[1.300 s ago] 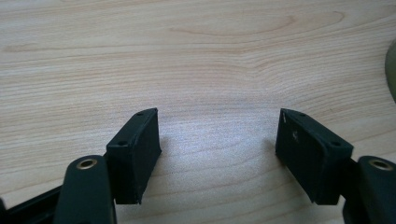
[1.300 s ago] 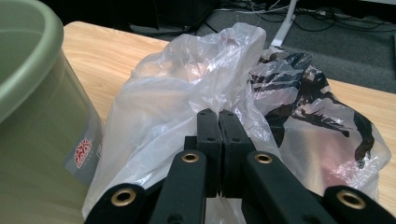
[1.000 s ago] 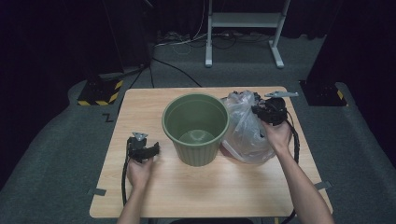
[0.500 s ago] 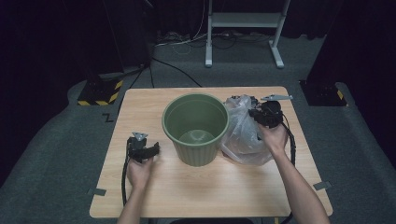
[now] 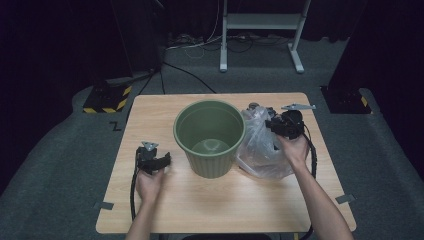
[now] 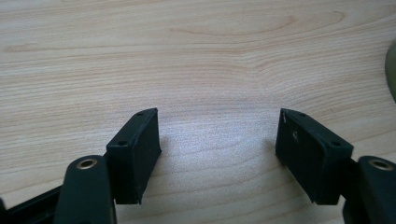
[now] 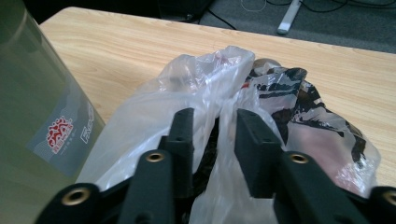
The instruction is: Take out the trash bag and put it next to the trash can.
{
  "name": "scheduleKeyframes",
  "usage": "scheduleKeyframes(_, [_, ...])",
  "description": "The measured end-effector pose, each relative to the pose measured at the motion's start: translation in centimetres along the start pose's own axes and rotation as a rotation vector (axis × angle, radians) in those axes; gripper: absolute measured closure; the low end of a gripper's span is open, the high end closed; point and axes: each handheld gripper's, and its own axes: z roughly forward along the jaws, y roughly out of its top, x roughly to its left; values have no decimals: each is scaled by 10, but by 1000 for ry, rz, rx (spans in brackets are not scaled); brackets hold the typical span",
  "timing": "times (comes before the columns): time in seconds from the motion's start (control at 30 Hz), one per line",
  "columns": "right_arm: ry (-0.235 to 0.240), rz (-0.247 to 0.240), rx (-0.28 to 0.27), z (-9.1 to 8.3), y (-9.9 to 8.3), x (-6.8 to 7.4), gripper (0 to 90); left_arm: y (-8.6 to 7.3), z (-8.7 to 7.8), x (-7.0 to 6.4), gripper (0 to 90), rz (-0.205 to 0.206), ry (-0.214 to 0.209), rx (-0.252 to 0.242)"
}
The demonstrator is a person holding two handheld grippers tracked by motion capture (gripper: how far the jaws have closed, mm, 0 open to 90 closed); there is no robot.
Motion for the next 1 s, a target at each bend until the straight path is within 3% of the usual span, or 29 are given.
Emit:
scheduleKeyframes(0.33, [6, 7, -30, -13, 0, -1, 522, 0, 0, 0, 304, -5, 0, -3])
scheduleKeyframes(1.0, [0, 45, -96, -42, -19, -17, 500, 0, 1, -1, 306, -3, -6, -4])
